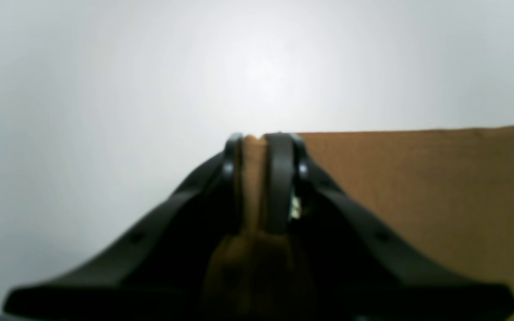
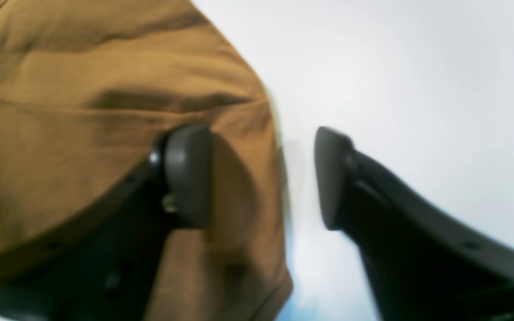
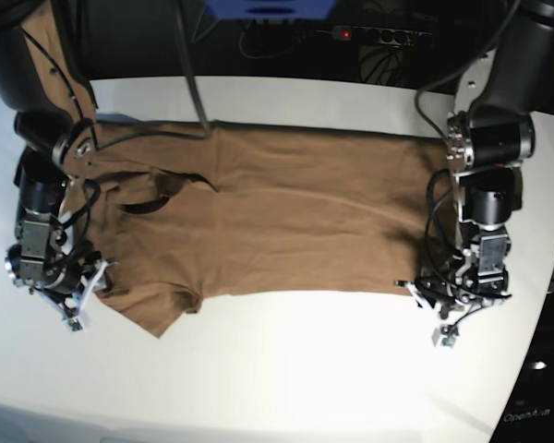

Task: Fold the T-shirt properly
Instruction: 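Lift the side edge with both grippers and fold it over the shirt body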

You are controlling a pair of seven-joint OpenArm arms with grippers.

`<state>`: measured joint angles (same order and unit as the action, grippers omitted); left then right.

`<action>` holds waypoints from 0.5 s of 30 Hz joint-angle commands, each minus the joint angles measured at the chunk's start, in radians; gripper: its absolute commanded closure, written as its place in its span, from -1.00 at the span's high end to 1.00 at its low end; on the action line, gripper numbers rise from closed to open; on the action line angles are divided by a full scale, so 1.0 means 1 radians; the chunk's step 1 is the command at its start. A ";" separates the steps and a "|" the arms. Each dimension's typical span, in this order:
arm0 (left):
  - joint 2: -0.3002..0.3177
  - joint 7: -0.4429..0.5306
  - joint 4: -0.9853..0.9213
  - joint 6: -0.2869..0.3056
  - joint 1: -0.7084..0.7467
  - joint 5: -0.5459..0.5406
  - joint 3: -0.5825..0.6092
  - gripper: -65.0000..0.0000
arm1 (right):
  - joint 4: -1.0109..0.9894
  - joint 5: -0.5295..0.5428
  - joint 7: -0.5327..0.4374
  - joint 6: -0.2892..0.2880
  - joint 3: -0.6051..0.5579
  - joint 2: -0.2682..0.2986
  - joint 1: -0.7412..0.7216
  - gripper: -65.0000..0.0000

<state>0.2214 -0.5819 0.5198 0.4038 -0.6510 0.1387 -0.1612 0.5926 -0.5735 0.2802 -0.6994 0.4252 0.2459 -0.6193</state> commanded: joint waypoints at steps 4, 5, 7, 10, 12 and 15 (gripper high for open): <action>-0.001 -0.048 -0.002 0.005 -0.003 0.019 0.004 -0.73 | 0.014 0.007 -0.011 0.001 0.001 0.010 -0.026 -0.70; -0.001 -0.048 -0.002 0.005 -0.003 0.019 0.004 -0.73 | 0.014 0.007 -0.008 0.001 0.002 0.010 -0.026 -0.80; -0.001 -0.048 -0.002 0.005 -0.003 0.019 0.004 -0.73 | 0.014 0.007 -0.005 0.001 0.002 0.011 -0.026 -0.95; -0.001 -0.048 -0.002 0.005 -0.003 0.014 0.004 -0.73 | 0.014 0.005 -0.005 0.001 0.001 0.016 -0.026 -0.99; -0.001 -0.048 -0.002 0.007 -0.003 0.012 0.004 -0.73 | 0.019 0.004 -0.011 0.001 -0.002 0.017 -0.014 -0.99; -0.001 -0.048 -0.002 0.008 -0.003 0.012 0.002 -0.73 | 0.051 -0.009 -0.014 0.001 -0.002 0.028 0.000 -0.99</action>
<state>0.2218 -0.5823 0.5198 0.4042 -0.6510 0.1383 -0.1612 0.6262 -0.5812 0.2729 -0.7059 0.4232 0.2504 -0.5919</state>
